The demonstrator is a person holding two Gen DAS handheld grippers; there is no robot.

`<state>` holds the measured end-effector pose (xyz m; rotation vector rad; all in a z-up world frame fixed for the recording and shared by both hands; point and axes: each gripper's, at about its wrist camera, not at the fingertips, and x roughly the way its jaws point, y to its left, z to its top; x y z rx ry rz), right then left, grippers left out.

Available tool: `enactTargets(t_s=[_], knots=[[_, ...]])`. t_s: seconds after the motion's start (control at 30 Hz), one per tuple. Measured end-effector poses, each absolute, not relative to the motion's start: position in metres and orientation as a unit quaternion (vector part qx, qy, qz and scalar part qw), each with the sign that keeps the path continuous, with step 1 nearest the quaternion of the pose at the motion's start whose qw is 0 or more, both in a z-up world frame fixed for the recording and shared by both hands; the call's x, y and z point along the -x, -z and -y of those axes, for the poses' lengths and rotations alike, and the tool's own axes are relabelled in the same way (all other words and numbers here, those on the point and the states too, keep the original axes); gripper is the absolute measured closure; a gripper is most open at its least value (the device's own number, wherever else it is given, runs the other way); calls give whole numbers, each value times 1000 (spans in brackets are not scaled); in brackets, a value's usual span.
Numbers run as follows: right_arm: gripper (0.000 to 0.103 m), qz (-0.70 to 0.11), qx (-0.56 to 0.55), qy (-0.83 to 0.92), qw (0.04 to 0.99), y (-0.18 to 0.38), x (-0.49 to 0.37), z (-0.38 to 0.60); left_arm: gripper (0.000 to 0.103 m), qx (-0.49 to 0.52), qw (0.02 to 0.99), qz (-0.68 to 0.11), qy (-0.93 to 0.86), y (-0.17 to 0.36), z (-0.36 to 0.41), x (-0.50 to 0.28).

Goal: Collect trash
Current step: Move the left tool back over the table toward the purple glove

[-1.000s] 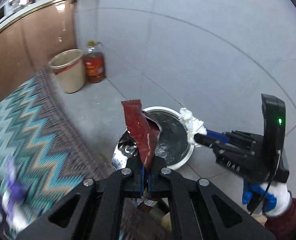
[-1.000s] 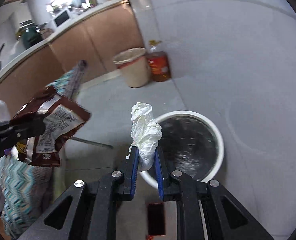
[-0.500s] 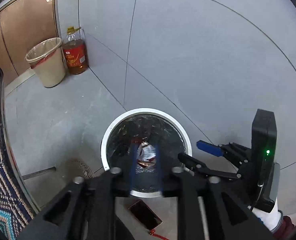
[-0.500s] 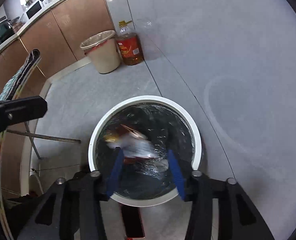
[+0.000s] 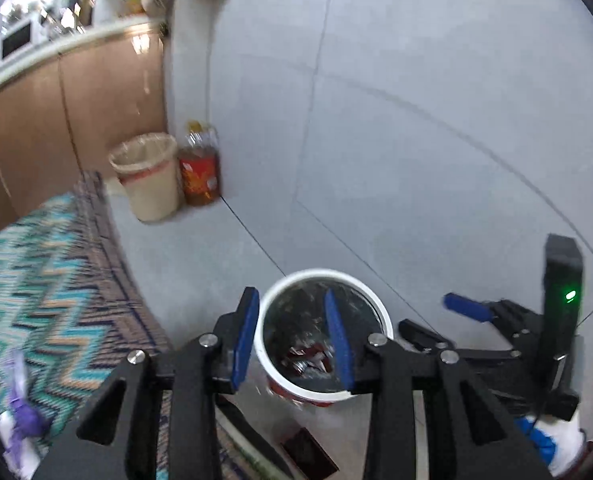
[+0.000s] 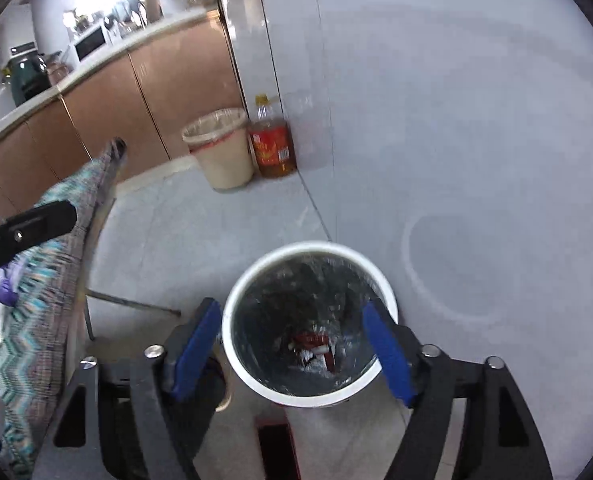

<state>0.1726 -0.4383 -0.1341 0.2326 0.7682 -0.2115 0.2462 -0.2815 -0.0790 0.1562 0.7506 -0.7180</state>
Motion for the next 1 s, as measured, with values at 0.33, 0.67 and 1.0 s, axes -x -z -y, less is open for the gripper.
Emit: enactTargets(t_s=[0.33, 0.67, 1.0], knots=[[13, -265, -35, 87, 960, 42, -113, 355, 70, -57, 904, -306, 294, 35, 173, -186], [0, -205, 24, 13, 978, -2, -80, 268, 70, -6, 946, -240, 218, 5, 51, -118], [0, -179, 32, -79, 980, -17, -56, 211, 59, 63, 964, -230, 119, 5, -75, -71]])
